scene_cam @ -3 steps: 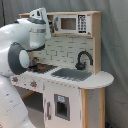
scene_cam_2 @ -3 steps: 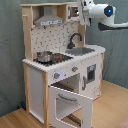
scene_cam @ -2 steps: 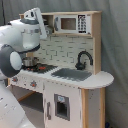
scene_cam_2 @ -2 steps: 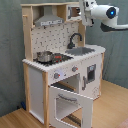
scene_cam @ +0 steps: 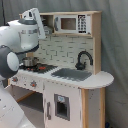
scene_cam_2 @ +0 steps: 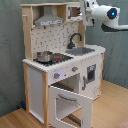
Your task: Play with the kitchen
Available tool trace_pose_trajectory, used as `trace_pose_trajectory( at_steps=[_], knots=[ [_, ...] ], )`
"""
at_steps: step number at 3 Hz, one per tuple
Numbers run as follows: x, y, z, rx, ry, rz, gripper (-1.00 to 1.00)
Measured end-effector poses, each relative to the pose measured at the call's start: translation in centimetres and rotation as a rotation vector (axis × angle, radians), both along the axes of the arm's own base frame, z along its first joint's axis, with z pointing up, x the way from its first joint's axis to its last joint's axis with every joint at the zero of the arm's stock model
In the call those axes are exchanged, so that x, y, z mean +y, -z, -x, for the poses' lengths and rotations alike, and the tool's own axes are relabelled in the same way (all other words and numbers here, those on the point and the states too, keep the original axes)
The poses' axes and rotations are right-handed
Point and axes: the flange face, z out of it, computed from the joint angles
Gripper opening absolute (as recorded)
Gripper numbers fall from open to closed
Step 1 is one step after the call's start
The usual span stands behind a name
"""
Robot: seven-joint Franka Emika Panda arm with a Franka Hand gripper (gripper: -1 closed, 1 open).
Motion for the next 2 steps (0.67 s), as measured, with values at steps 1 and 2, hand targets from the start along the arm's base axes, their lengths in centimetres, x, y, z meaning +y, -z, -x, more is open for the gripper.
trace_pose_trajectory(
  at_steps=[1,2],
  knots=[
    [0.6,0.5,1.5,-0.017,0.014,0.022,1.0],
    [1.3,1.3,4.0,-0.05,0.044,0.075,1.0]
  ],
)
